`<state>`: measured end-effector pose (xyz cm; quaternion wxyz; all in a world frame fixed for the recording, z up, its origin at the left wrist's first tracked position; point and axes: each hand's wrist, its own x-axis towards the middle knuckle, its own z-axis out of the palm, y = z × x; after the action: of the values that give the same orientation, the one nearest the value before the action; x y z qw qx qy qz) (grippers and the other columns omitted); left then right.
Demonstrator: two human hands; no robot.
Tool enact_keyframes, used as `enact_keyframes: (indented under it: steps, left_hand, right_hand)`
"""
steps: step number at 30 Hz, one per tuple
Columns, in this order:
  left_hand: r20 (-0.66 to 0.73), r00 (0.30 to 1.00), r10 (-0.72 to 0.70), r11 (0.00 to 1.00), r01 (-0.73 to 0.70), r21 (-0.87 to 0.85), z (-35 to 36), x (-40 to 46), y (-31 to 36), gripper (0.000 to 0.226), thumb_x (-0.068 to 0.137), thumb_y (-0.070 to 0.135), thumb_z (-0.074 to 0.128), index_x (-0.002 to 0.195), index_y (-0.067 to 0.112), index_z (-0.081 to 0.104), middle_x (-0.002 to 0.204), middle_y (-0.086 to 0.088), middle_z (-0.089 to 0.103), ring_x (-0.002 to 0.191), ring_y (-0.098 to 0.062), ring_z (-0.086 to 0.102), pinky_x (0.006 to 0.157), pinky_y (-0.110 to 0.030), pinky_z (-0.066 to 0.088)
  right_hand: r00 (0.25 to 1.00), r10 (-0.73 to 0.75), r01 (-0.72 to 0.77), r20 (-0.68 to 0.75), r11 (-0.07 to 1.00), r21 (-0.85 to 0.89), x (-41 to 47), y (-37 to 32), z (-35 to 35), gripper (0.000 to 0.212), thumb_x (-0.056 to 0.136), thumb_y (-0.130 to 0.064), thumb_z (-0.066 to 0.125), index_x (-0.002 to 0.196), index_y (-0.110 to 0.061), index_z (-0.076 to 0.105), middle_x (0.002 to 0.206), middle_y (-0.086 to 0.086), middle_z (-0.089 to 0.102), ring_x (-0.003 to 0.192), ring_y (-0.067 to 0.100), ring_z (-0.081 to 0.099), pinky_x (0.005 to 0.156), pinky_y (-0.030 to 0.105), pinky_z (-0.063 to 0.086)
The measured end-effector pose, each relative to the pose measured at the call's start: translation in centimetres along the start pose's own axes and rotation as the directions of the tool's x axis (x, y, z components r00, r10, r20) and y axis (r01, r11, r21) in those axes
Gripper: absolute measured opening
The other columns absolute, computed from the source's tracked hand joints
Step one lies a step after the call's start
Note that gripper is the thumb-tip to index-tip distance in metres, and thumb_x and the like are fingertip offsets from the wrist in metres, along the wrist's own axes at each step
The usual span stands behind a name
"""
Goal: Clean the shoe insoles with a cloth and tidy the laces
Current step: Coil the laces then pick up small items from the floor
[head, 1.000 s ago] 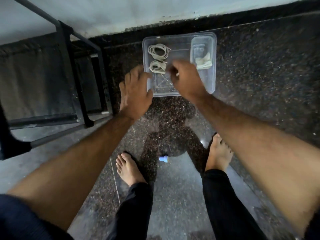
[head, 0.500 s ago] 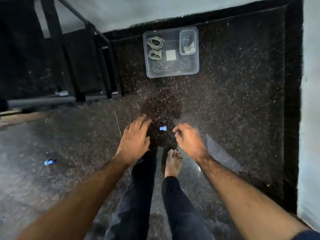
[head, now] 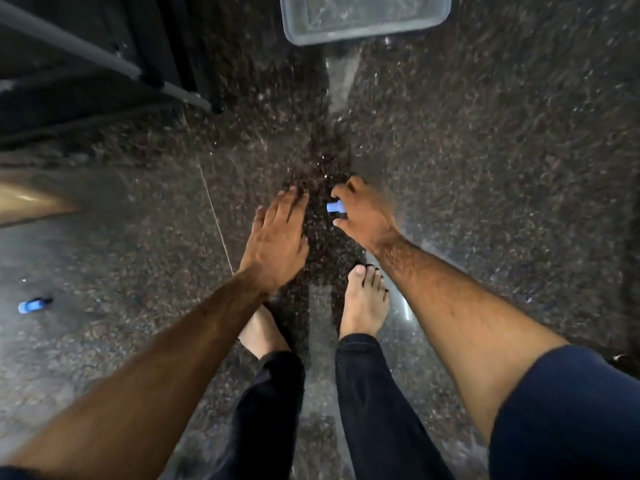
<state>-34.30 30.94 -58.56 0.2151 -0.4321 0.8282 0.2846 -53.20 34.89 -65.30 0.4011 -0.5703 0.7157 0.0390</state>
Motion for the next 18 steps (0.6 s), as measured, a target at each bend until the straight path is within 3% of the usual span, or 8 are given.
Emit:
enact_keyframes:
  steps: [4,7,10,14,18]
  left_hand:
    - [-0.028,1.0,-0.007,0.999,0.006,-0.037,3.3,-0.5,-1.6,0.072,0.092,0.024,0.056,0.155,0.01,0.025,0.163,-0.011,0.024,0.15,-0.028,0.024,0.12,-0.054,0.025]
    - [-0.038,0.999,-0.019,0.997,0.016,-0.081,3.0,-3.1,-1.8,0.068,0.091,0.021,0.058,0.153,0.011,0.031,0.161,-0.01,0.028,0.149,-0.029,0.028,0.118,-0.055,0.028]
    - [-0.011,0.998,-0.058,0.99,0.057,-0.126,-0.2,-7.8,-1.0,0.069,0.09,0.021,0.06,0.153,0.014,0.033,0.162,-0.008,0.027,0.149,-0.029,0.029,0.118,-0.053,0.028]
    - [0.009,0.99,-0.142,0.972,0.141,-0.189,-8.0,-15.1,0.5,0.062,0.091,0.022,0.058,0.15,0.02,0.037,0.162,-0.005,0.027,0.148,-0.027,0.028,0.119,-0.05,0.027]
    - [-0.036,0.961,-0.275,0.925,0.254,-0.283,-15.7,-22.0,0.2,0.057,0.091,0.022,0.056,0.146,0.021,0.043,0.155,-0.003,0.035,0.143,-0.026,0.035,0.111,-0.048,0.034]
  right_hand:
    - [0.991,0.005,0.004,-0.133,0.998,0.069,0.8,-0.1,3.8,0.025,0.084,0.0,0.063,0.105,-0.015,0.058,0.117,0.009,0.052,0.093,0.026,0.059,0.069,0.039,0.05]
    - [0.98,0.105,-0.04,-0.169,0.936,0.35,-1.2,-0.9,3.5,0.015,0.082,-0.005,0.066,0.095,-0.013,0.064,0.097,0.006,0.063,0.082,0.025,0.061,0.069,0.031,0.045]
    - [0.986,0.141,-0.068,-0.085,0.819,0.57,-6.1,-3.8,-0.3,0.013,0.083,-0.011,0.073,0.093,-0.018,0.068,0.086,-0.007,0.07,0.077,0.011,0.064,0.074,0.027,0.05]
    - [0.999,0.04,-0.022,-0.017,0.811,0.584,-12.9,-9.6,-8.0,0.018,0.082,-0.014,0.081,0.093,-0.024,0.07,0.094,-0.007,0.07,0.082,0.007,0.067,0.078,0.015,0.05]
    - [0.993,-0.119,0.105,0.0,0.878,0.466,-17.4,-16.7,-15.0,0.019,0.08,-0.014,0.083,0.093,-0.021,0.072,0.093,-0.007,0.056,0.079,0.002,0.058,0.076,0.007,0.042]
